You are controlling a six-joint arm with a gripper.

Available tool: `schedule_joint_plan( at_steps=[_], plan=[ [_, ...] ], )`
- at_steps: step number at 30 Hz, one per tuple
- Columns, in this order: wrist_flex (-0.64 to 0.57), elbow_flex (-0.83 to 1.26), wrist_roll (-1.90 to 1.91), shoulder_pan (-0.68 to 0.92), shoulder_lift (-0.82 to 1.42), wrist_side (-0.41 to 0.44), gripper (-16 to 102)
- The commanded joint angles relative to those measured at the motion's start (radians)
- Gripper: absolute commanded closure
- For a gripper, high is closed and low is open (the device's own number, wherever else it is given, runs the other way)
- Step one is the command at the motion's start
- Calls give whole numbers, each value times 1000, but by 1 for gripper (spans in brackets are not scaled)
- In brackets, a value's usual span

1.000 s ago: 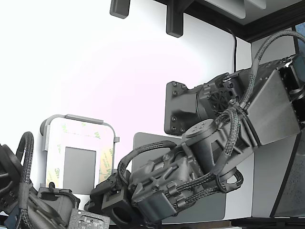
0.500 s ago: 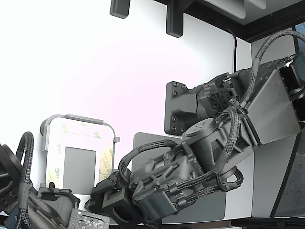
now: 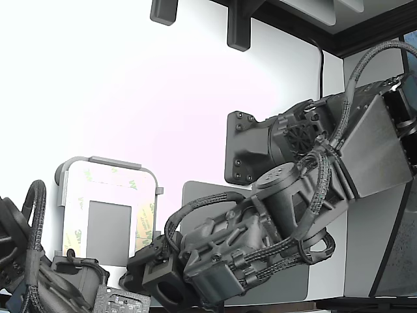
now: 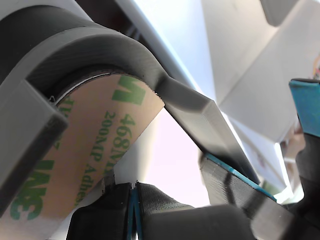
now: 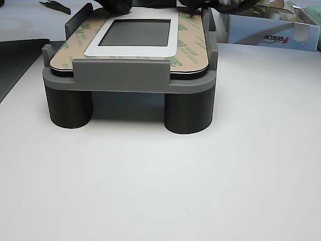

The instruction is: Peel off protective film from adhesive tape.

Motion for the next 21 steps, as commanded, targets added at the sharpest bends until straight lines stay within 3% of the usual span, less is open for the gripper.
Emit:
schedule_joint_plan(
  at_steps=[1, 21],
  plan=[
    [2, -29, 2, -5, 35, 0, 97],
    [8, -26, 9, 0, 52, 9, 96]
  ],
)
